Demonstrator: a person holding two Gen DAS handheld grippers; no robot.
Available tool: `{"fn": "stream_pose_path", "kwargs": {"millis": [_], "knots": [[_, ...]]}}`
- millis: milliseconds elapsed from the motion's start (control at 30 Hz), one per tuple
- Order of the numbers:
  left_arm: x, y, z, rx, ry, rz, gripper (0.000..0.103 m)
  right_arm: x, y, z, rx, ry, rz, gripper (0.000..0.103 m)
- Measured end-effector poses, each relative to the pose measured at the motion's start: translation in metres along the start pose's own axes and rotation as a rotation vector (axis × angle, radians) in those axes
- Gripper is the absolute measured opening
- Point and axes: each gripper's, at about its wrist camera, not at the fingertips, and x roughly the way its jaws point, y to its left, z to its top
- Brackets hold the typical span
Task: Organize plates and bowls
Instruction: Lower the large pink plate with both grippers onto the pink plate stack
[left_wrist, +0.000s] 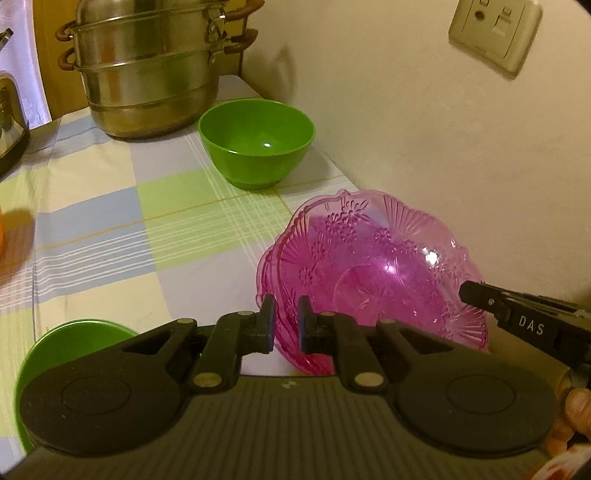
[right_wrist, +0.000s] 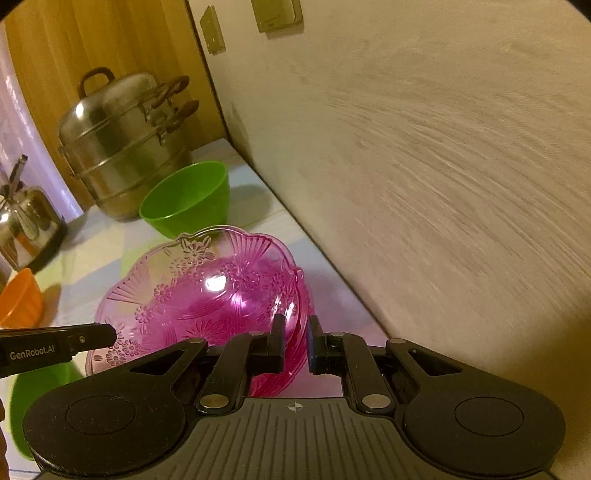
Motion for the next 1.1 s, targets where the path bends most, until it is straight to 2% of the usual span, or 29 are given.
{"fn": "stream_pose_path", "kwargs": {"millis": [467,667,733,767,800,867,900,933,1100], "knots": [[0.025,-0.003,0.000,0.019,0.035,0.022,0.011,0.031,0.000,0.001,-0.046,0.022,-0.013,0.011],[0.028,-0.003,0.001,0.026,0.025,0.029,0.011,0.037,0.000,0.001,-0.051,0.024,-0.012,0.012],[0.029,-0.003,0.001,0.030,0.023,0.038,0.020,0.040,-0.001,0.001,-0.049,0.026,0.003,0.012],[0.028,-0.004,0.001,0.030,0.020,0.038,0.029,0.041,-0.002,0.001,-0.043,0.032,0.014,0.014],[0.027,-0.004,0.001,0.029,0.017,0.033,0.030,0.041,-0.002,0.001,-0.038,0.025,0.016,0.017],[0.023,-0.004,0.000,0.032,0.007,0.023,0.031,0.036,-0.003,0.001,-0.034,-0.002,0.021,0.035],[0.021,-0.004,0.000,0.030,0.003,0.023,0.031,0.033,-0.003,0.001,-0.027,-0.015,0.024,0.049],[0.018,-0.003,0.000,0.026,-0.002,0.020,0.031,0.030,-0.003,0.001,-0.022,-0.024,0.026,0.052],[0.000,-0.003,-0.003,0.001,-0.031,0.003,0.032,0.013,-0.003,-0.001,0.000,-0.045,0.024,0.052]]}}
